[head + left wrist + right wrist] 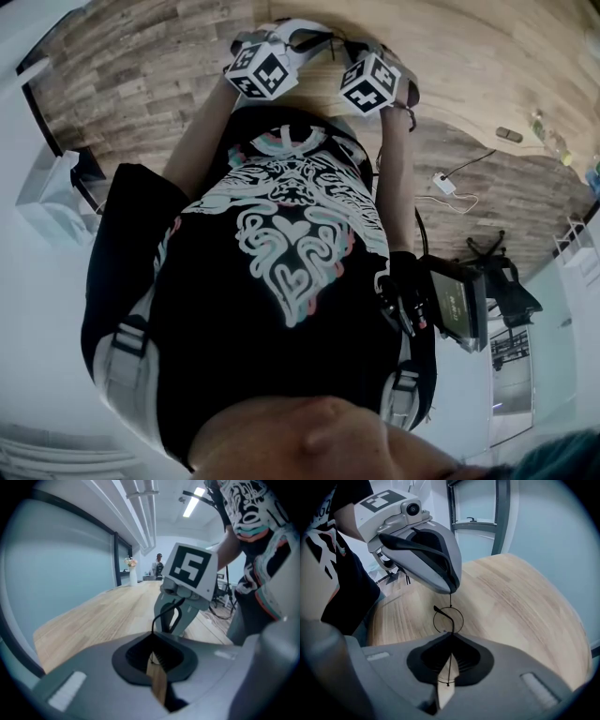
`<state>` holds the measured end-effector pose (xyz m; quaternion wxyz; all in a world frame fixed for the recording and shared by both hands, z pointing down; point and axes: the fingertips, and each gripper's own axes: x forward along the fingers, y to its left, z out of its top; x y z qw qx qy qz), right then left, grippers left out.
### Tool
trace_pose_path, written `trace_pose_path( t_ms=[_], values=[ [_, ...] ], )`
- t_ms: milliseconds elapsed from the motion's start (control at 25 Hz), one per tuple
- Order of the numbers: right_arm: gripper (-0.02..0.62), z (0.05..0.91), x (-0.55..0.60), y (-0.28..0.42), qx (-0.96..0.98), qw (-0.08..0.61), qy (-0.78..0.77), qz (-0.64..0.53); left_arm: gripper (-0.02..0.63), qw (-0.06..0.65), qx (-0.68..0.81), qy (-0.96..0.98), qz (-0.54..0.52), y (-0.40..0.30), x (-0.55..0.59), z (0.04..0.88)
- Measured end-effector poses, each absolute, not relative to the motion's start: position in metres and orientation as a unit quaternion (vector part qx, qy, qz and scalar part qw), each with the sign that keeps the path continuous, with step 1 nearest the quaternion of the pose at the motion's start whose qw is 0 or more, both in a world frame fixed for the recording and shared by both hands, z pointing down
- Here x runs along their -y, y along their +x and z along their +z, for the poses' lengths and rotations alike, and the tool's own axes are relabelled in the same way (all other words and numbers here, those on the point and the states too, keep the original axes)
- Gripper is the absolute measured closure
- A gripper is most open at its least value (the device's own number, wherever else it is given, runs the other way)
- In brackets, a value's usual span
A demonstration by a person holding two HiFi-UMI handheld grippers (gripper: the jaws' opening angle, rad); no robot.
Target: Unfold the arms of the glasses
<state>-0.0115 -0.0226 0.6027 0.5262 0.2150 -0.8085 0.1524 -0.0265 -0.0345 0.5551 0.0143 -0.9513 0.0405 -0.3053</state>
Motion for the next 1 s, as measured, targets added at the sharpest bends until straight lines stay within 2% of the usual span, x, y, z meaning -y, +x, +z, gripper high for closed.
trace_pose_path(
  t_ms=[200,1000],
  values=[
    [0.594,0.599,0.025,-0.009,0.814,0.507,0.234,0.158,0.614,0.011,-0.043,-0.951,-0.307,-0.026,0.035,0.556],
    [0.594,0.561,0.028,0.01,0.852,0.325,0.343,0.223,0.614,-0.053,-0.071,-0.956,-0.28,-0.021,0.048,0.551]
  ],
)
